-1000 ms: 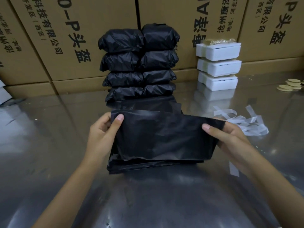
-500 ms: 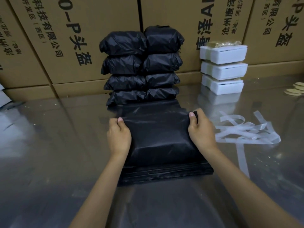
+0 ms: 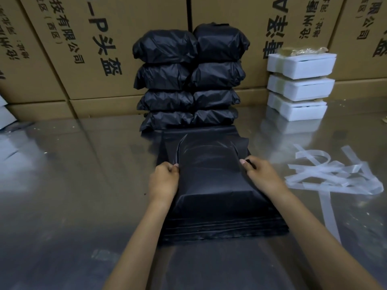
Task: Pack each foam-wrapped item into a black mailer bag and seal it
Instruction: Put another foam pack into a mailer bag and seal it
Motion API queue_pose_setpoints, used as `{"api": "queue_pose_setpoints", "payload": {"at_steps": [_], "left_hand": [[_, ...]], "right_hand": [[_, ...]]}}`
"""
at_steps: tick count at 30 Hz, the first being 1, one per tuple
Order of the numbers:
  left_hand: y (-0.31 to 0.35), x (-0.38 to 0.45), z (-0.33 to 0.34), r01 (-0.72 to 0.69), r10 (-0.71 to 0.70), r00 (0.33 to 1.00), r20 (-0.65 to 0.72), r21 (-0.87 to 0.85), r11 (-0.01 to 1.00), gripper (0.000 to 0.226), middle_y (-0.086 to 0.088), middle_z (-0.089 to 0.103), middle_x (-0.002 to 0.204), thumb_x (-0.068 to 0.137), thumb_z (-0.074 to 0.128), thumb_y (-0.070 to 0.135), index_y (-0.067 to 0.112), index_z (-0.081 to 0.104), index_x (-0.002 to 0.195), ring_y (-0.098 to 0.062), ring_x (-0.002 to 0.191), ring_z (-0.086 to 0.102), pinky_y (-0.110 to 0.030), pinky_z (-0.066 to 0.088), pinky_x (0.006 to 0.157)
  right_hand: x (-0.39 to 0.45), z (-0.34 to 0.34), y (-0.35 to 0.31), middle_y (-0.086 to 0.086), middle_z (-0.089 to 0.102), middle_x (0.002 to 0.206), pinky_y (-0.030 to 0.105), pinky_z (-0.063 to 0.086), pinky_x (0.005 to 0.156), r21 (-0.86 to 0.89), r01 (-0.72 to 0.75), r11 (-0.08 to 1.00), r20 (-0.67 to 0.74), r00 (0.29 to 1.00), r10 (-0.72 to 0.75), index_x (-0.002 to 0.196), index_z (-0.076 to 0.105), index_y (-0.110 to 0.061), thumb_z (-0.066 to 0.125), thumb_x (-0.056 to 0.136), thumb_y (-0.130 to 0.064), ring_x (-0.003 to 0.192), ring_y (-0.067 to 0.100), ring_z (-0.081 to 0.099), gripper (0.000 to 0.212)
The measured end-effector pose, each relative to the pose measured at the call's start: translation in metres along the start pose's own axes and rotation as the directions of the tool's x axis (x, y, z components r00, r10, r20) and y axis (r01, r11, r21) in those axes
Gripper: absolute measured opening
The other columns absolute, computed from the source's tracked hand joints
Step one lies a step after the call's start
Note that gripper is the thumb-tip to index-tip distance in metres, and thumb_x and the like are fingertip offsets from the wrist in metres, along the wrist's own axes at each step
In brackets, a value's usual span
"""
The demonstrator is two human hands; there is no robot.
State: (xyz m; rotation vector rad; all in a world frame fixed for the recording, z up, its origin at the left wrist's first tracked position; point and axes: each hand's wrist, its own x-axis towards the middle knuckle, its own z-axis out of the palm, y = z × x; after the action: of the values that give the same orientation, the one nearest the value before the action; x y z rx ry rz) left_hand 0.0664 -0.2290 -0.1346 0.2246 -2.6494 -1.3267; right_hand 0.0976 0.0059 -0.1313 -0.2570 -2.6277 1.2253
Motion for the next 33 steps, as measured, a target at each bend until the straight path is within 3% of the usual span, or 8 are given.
{"api": "queue_pose_setpoints", "payload": {"at_steps": [6,12,15,18,21,25,30,33], "left_hand": [[0.003,-0.01,-0.004,-0.009,0.015,0.998,-0.053,0.104,0.994,0.037,0.002,0.048,0.059,0.102,0.054,0.028,0.005,0.06,0.074,-0.009,0.054,0.04,-0.032,0.029,0.055],[-0.004,-0.029,-0.009,-0.062,0.061,0.998,0.012,0.069,0.996,0.041,0.001,0.049,0.06,0.102,0.052,0.028,0.01,0.05,0.066,-0.01,0.055,0.044,-0.023,0.027,0.047],[-0.009,-0.029,-0.009,-0.051,0.051,0.998,0.041,-0.008,0.999,0.047,0.0,0.043,0.056,0.103,0.052,0.025,0.012,0.039,0.059,-0.012,0.053,0.039,-0.024,0.025,0.046],[-0.01,-0.031,-0.008,-0.012,0.015,1.0,0.019,-0.136,0.991,0.049,0.0,0.041,0.054,0.103,0.053,0.025,0.013,0.039,0.058,-0.014,0.053,0.038,-0.029,0.028,0.049],[-0.007,-0.031,-0.008,0.008,-0.015,0.999,-0.034,-0.209,0.978,0.046,0.001,0.045,0.054,0.102,0.054,0.021,0.011,0.043,0.058,-0.013,0.053,0.041,-0.025,0.03,0.048],[-0.008,-0.032,-0.015,0.098,-0.116,0.993,-0.011,-0.458,0.884,0.036,-0.007,0.057,0.066,0.101,0.054,0.015,0.008,0.056,0.065,-0.02,0.069,0.051,-0.03,0.038,0.064],[-0.007,-0.029,-0.028,0.206,-0.19,0.977,0.098,-0.67,0.714,0.033,-0.013,0.065,0.081,0.1,0.058,0.027,0.001,0.068,0.083,-0.023,0.078,0.059,-0.035,0.046,0.075],[-0.004,-0.026,-0.036,0.244,-0.187,0.97,0.158,-0.677,0.694,0.041,-0.002,0.062,0.065,0.102,0.05,0.038,0.009,0.067,0.079,-0.015,0.06,0.057,-0.025,0.046,0.056]], "right_hand": [[-0.011,-0.004,-0.002,0.019,0.063,0.083,0.035,0.033,0.067,-0.124,-0.019,0.992,-0.045,0.999,0.014,0.093,0.066,0.003,0.052,0.104,-0.026,0.086,0.036,0.058,0.034],[-0.033,-0.023,-0.011,0.008,0.055,0.07,0.035,0.034,0.066,-0.245,-0.066,0.967,0.013,0.997,0.071,0.073,0.055,-0.008,0.055,0.102,-0.026,0.083,0.035,0.058,0.034],[-0.038,-0.037,-0.04,0.01,0.058,0.095,0.038,0.04,0.073,-0.416,0.124,0.901,-0.234,0.943,-0.238,0.095,0.058,-0.009,0.06,0.093,-0.014,0.096,0.035,0.055,0.005],[-0.035,-0.034,-0.09,0.006,0.06,0.109,0.04,0.046,0.083,-0.338,0.393,0.855,-0.318,0.807,-0.497,0.105,0.059,-0.015,0.059,0.09,-0.014,0.105,0.027,0.053,0.015],[-0.027,-0.003,-0.133,-0.002,0.064,0.11,0.038,0.048,0.092,-0.126,0.553,0.824,-0.052,0.826,-0.562,0.11,0.06,-0.025,0.06,0.091,-0.027,0.11,0.018,0.055,0.019],[-0.01,0.048,-0.138,-0.004,0.062,0.127,0.035,0.021,0.117,-0.304,0.621,0.722,0.548,0.734,-0.401,0.125,0.061,-0.033,0.057,0.091,-0.046,0.129,0.017,0.045,0.037],[0.0,0.06,-0.123,-0.012,0.066,0.109,0.026,0.005,0.116,-0.235,0.567,0.79,0.529,0.756,-0.385,0.098,0.062,-0.042,0.055,0.083,-0.05,0.119,0.007,0.049,0.019],[0.001,0.061,-0.123,-0.017,0.066,0.097,0.023,0.005,0.116,-0.163,0.533,0.83,0.508,0.767,-0.393,0.088,0.057,-0.039,0.064,0.085,-0.037,0.101,-0.003,0.054,0.008]]}}
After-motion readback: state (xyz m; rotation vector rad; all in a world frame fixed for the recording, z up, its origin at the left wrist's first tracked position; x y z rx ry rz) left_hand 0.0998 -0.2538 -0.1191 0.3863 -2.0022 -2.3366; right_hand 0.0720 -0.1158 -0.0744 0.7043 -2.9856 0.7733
